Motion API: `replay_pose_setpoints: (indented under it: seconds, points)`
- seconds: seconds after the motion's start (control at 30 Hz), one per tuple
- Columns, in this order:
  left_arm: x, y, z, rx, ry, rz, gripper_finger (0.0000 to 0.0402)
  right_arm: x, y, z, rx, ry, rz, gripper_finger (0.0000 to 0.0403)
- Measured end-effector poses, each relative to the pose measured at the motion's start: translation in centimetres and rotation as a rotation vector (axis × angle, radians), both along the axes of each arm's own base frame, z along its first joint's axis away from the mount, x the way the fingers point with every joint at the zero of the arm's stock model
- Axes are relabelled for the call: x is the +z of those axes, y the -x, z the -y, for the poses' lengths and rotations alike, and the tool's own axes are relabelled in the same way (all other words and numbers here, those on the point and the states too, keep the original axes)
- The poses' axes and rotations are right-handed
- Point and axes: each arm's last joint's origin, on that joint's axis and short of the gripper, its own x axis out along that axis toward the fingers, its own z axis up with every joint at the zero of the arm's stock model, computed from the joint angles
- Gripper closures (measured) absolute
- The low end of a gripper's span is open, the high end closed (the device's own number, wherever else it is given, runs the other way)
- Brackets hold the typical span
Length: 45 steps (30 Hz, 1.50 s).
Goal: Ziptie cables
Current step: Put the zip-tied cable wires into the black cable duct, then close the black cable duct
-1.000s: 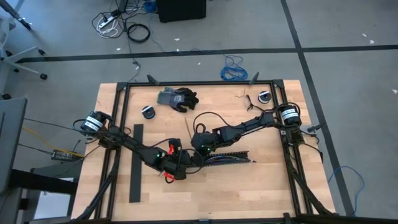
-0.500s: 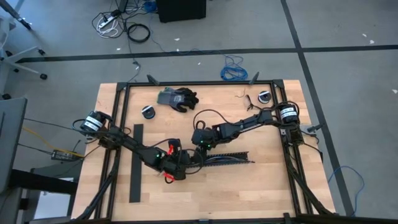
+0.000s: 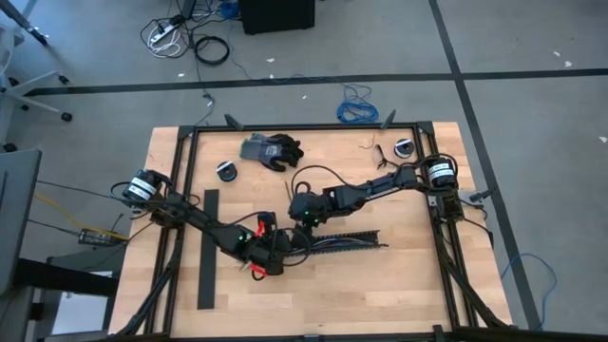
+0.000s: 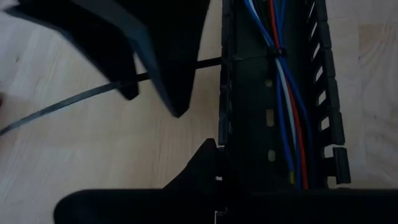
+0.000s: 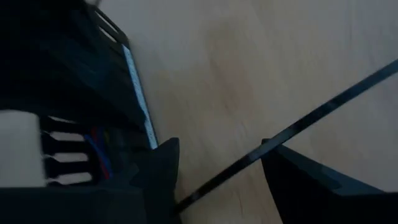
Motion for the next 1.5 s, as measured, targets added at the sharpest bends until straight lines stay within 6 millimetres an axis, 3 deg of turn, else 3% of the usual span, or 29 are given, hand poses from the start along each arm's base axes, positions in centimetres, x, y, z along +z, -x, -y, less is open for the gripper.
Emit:
replay_pose_setpoints:
  seconds: [0.33,0.53,0.97,1.23,1.5]
  points:
    - [-0.1,0.2,-0.1,0.018,0.007,-0.016,0.0398,5.1,-0.8,0.0,0.084,0.072,-0.142,0.0188]
    - [0.3,-0.1,0.1,-0.002,0.029,-0.029,0.0373,7.5,-0.1,0.0,0.071,0.144,-0.270,0.0191]
    - [0.5,-0.1,0.2,-0.013,0.043,-0.042,0.0226,8.1,1.4,-1.7,0.116,0.198,-0.384,0.0212]
    - [3.2,-0.6,0.5,-0.016,0.011,-0.144,0.0204,10.3,2.7,-1.9,0.135,0.256,-0.365,0.0218]
    - [6.9,-0.4,0.7,-0.012,-0.059,-0.244,0.0204,11.6,5.0,-1.8,0.143,0.261,-0.485,0.0221]
